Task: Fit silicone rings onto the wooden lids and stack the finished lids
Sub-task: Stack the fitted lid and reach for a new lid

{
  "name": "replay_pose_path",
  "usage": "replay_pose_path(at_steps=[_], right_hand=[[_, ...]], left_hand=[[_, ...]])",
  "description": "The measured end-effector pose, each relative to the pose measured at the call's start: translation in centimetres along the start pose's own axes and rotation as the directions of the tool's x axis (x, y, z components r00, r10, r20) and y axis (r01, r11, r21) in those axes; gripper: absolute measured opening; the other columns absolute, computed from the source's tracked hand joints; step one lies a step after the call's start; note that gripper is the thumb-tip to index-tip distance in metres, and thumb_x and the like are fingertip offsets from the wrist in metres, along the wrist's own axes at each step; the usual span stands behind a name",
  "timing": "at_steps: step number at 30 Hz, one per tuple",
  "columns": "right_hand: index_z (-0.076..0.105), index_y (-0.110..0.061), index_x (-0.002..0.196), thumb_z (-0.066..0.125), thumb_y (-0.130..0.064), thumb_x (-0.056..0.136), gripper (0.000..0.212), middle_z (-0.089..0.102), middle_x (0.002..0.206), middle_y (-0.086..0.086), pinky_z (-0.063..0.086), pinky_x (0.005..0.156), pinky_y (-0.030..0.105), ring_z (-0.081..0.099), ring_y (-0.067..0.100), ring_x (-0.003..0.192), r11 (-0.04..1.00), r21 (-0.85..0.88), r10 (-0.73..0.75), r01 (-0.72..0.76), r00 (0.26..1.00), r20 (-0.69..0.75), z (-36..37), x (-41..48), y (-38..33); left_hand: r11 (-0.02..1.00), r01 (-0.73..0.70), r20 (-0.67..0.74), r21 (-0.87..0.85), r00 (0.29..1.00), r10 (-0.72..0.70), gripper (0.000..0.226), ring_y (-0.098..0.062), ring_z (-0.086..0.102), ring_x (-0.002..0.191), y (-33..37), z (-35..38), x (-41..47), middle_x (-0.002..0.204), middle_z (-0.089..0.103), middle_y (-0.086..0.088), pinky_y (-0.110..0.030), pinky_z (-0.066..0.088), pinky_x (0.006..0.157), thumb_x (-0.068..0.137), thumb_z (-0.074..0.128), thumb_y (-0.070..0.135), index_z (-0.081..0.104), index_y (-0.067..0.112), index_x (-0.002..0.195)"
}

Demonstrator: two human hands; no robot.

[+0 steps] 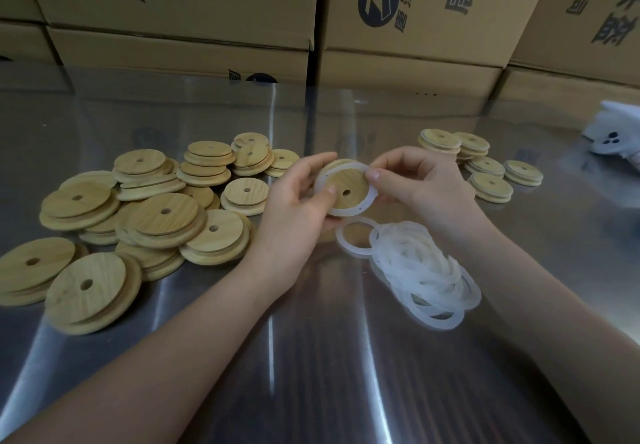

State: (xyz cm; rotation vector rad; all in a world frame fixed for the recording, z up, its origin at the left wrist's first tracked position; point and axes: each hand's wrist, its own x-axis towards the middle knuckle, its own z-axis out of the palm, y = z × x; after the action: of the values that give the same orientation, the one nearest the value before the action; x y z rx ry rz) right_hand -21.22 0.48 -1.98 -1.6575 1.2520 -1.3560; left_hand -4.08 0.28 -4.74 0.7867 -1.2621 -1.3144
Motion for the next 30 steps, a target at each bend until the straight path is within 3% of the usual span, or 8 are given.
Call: replay_pose_path(at_steps=[5,7,11,16,24,30], right_hand=[[0.073,-0.016,0.083,0.073,-0.007,0.084,0.01,0.074,0.083,0.003,0.054,0.07,0.02,0.07,0.013,0.077,0.997,-0.009,-0.081,0.081,0.997,-0.019,0.32,-0.13,0.36],[0.073,-0.02,0.082,0.075,-0.006,0.083,0.014,0.074,0.086,0.003,0.054,0.075,0.022,0.07,0.014,0.082,0.99,-0.039,-0.134,0.134,0.991,-0.007,0.45,-0.17,0.51],[0.071,-0.022,0.083,0.075,-0.006,0.081,0.016,0.072,0.09,-0.001,0.055,0.079,0.027,0.069,0.015,0.088,0.933,-0.213,-0.284,0.289,0.957,0.053,0.58,-0.3,0.69],[0.074,-0.005,0.085,0.076,-0.003,0.081,0.005,0.069,0.093,0.005,0.058,0.075,0.032,0.067,0.014,0.09,0.838,-0.352,-0.408,0.417,0.907,0.103,0.81,-0.49,0.68],[0.073,0.0,0.088,0.076,0.0,0.08,0.009,0.068,0.1,0.011,0.059,0.081,0.032,0.067,0.016,0.095,0.828,-0.347,-0.43,0.441,0.896,0.112,0.91,-0.7,0.43],[0.074,-0.001,0.085,0.076,0.0,0.081,0.005,0.071,0.097,0.01,0.058,0.078,0.028,0.068,0.014,0.094,0.754,-0.425,-0.505,0.501,0.856,0.111,0.87,-0.66,0.44]], left_hand=[[0.998,-0.016,0.012,0.055,1.0,0.016,0.026,-0.017,0.069,0.101,0.15,0.02,-0.13,0.106,0.071,-0.002,-0.043,0.059,0.086,0.092,0.058,0.0,0.067,0.018,0.109],[0.989,-0.065,0.001,0.129,0.998,0.066,0.022,-0.014,0.069,0.097,0.11,-0.11,-0.12,0.099,0.071,0.002,-0.038,0.059,0.085,0.089,0.065,0.003,0.068,0.018,0.105],[0.89,-0.193,-0.004,0.414,0.977,0.214,0.022,-0.001,0.065,0.087,-0.15,-0.29,-0.09,0.088,0.069,0.012,-0.015,0.051,0.078,0.083,0.074,0.009,0.069,0.023,0.099],[0.734,-0.268,-0.001,0.624,0.939,0.344,0.021,0.003,0.062,0.084,-0.44,-0.35,-0.22,0.083,0.067,0.021,-0.016,0.049,0.074,0.08,0.077,0.022,0.071,0.03,0.098],[0.735,-0.289,-0.067,0.614,0.908,0.413,0.016,0.003,0.062,0.079,-0.29,-0.17,-0.22,0.077,0.066,0.021,-0.014,0.049,0.069,0.079,0.079,0.015,0.07,0.026,0.088],[0.773,-0.273,-0.083,0.573,0.919,0.386,0.024,-0.002,0.064,0.079,-0.31,-0.25,-0.14,0.077,0.068,0.017,-0.026,0.053,0.074,0.078,0.079,0.011,0.067,0.03,0.082]])
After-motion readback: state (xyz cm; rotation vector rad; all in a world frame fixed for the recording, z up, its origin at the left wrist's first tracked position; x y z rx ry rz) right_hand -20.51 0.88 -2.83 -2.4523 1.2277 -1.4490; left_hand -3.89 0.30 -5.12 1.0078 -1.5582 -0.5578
